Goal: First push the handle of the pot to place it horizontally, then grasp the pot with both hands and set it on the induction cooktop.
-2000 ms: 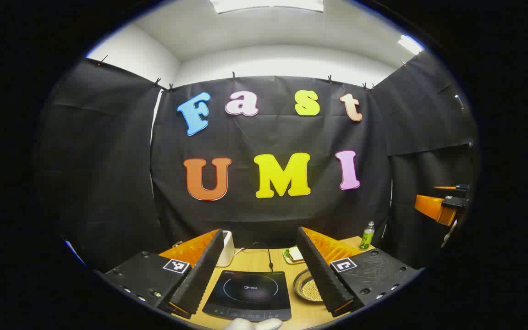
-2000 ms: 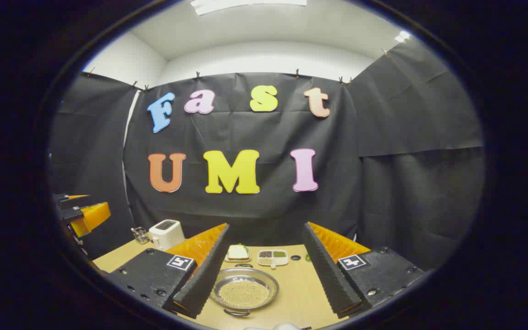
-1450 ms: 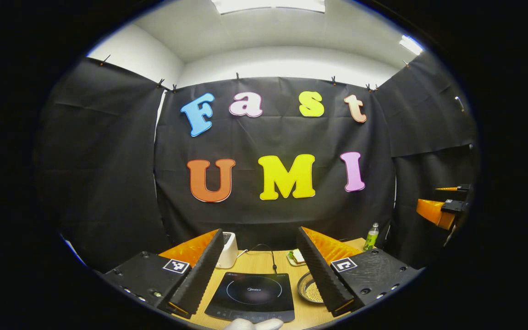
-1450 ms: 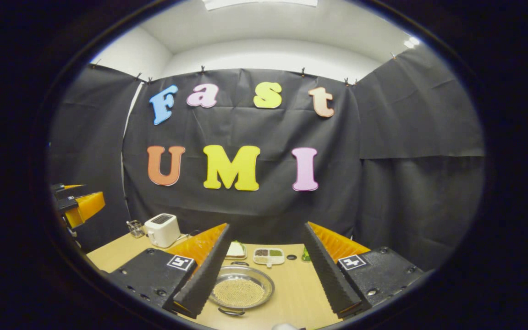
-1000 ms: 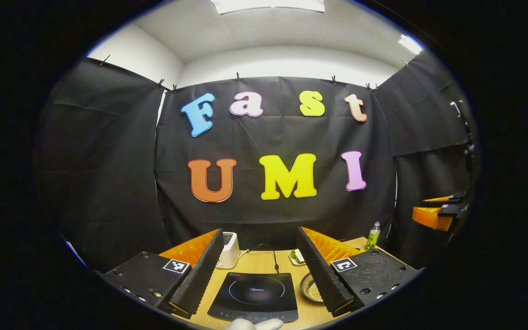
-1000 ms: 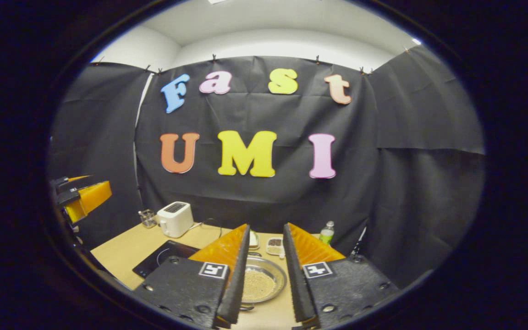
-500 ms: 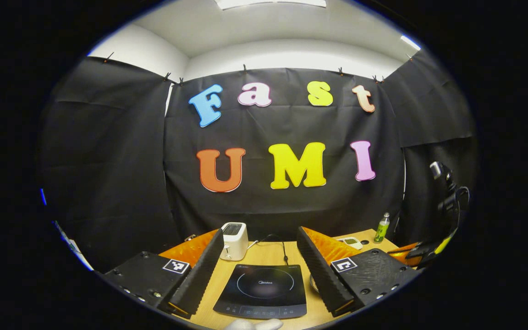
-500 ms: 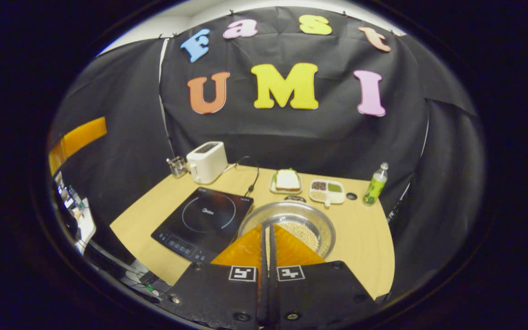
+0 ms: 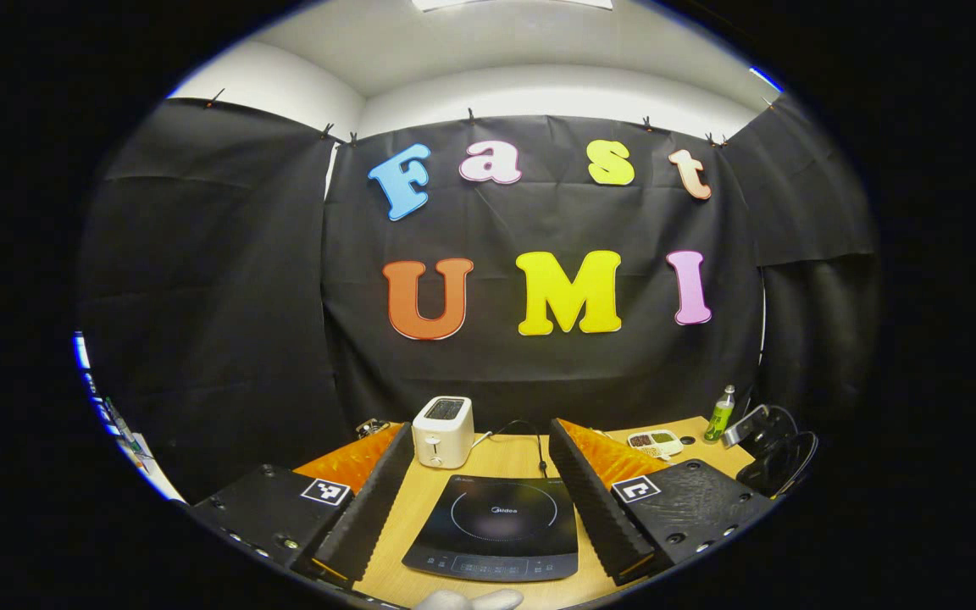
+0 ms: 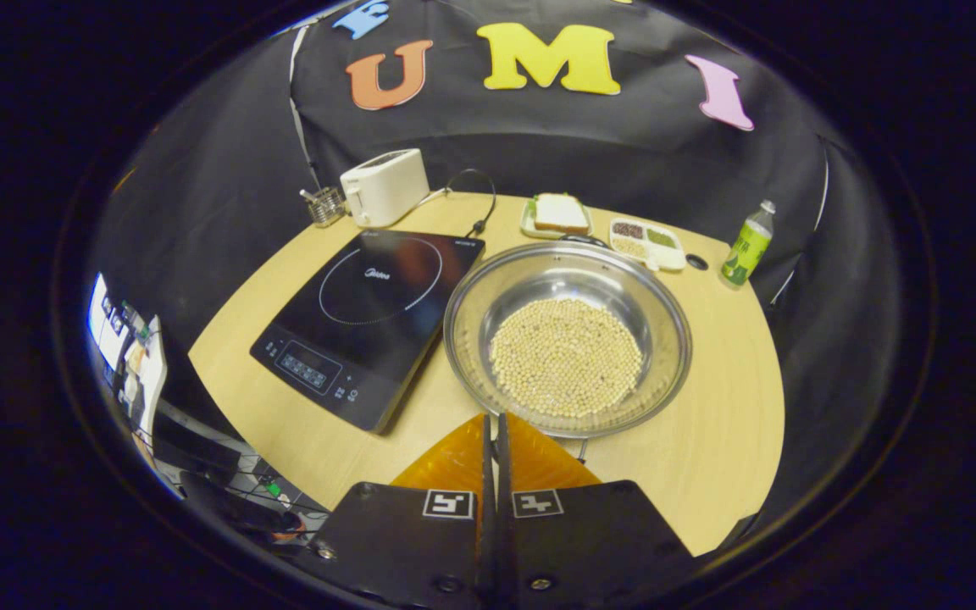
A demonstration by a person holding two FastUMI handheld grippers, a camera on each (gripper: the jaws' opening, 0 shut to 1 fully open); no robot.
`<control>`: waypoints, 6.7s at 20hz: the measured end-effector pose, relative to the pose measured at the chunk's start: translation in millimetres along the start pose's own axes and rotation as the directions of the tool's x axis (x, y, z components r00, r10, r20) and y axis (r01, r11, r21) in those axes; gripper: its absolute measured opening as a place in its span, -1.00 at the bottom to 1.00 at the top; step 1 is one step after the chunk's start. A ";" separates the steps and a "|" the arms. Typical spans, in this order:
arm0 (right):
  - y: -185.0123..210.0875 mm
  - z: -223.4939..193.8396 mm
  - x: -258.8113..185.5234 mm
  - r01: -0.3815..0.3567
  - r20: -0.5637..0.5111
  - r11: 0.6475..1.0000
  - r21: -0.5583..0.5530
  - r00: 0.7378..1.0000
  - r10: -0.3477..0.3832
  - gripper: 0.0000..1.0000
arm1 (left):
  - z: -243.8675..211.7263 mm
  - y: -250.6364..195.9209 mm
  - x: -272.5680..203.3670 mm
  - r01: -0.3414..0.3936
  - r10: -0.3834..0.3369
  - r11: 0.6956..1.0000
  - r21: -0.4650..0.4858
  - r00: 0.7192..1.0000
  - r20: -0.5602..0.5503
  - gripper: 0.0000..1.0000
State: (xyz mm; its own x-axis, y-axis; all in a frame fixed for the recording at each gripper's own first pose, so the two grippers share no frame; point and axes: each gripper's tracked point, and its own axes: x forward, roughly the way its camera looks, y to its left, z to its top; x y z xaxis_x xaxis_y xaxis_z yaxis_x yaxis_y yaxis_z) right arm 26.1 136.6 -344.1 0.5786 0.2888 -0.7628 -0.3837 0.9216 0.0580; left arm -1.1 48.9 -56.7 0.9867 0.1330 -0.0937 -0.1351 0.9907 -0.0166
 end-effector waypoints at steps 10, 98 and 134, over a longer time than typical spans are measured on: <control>13.9 -27.3 48.7 -0.026 -0.120 1.000 -0.002 0.992 0.025 -0.93 | -8.3 11.2 -0.7 -0.035 0.035 0.999 0.013 0.999 -0.033 0.92; -269.6 -11.3 80.6 0.213 -0.215 0.977 -0.005 0.954 -0.209 -0.99 | -46.5 -58.5 63.1 -0.066 0.062 0.997 -0.030 0.988 -0.139 0.93; -277.1 42.9 42.5 0.370 0.072 0.915 0.159 0.920 -0.385 0.69 | -240.9 -188.2 162.5 0.239 -0.250 0.968 -0.080 0.869 -0.427 0.94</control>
State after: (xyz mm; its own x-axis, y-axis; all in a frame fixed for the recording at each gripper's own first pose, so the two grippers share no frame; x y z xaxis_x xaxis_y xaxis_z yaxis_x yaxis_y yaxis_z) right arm 187.9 -95.4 -364.9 0.7319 -0.0700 -0.6778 -0.0229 0.9916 -0.1272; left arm 162.8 -123.0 -308.6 0.8527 -0.1447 -0.5019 0.0980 0.9881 -0.1183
